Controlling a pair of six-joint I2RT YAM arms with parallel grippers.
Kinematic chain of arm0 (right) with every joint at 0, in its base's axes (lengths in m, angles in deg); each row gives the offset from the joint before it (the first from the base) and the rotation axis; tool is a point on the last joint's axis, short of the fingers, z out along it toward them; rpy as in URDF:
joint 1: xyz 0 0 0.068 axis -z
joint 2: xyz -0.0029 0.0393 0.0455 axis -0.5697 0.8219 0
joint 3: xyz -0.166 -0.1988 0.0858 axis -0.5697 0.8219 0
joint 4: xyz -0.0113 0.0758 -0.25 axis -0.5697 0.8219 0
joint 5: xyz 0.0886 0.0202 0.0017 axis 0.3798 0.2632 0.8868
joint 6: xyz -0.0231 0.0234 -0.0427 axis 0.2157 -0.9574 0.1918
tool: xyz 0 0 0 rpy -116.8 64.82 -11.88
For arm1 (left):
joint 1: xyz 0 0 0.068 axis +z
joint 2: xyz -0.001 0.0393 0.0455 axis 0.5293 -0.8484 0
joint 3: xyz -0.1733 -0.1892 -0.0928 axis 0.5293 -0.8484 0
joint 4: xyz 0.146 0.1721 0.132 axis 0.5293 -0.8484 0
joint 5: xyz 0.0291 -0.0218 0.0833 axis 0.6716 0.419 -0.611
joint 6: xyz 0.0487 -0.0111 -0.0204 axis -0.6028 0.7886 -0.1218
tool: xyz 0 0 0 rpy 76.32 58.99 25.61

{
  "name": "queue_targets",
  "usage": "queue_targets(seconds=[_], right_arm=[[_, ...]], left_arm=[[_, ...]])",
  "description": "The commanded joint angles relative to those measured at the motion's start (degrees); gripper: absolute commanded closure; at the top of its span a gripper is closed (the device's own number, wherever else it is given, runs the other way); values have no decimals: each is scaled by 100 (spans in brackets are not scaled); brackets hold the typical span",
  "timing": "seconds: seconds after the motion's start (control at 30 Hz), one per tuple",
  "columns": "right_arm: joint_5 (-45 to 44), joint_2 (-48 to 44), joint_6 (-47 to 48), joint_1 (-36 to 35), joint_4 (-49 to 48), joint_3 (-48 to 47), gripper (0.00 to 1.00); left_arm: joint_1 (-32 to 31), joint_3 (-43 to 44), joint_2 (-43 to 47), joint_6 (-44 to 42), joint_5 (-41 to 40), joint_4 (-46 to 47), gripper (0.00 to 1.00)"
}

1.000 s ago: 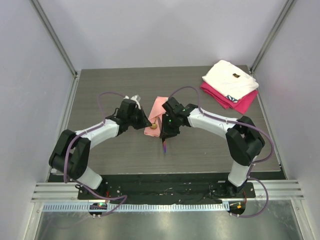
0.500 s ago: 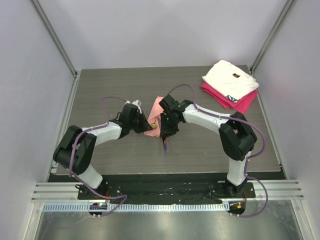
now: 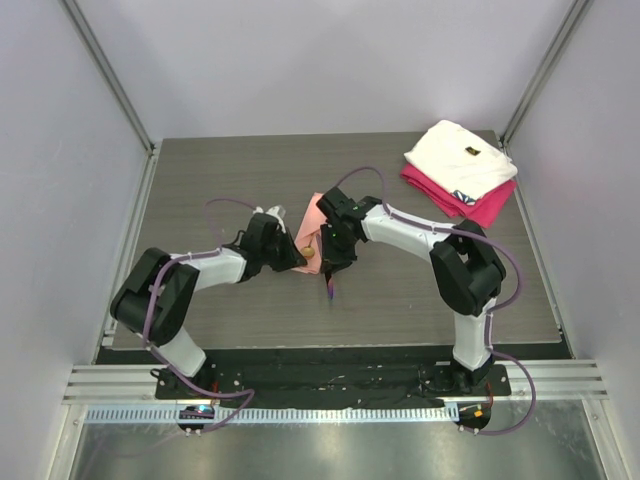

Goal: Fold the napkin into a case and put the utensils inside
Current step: Insert the knife into the folded napkin.

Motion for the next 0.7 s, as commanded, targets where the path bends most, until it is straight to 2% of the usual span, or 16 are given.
queue_targets(seconds=[0.0, 0.67], right_arm=[[-100, 68, 76, 27, 159, -354, 99], [-417, 279, 120, 71, 669, -627, 99]], left_arm=[[-86, -115, -84, 103, -52, 423, 100], [-508, -352, -426, 613, 133, 1091, 100]])
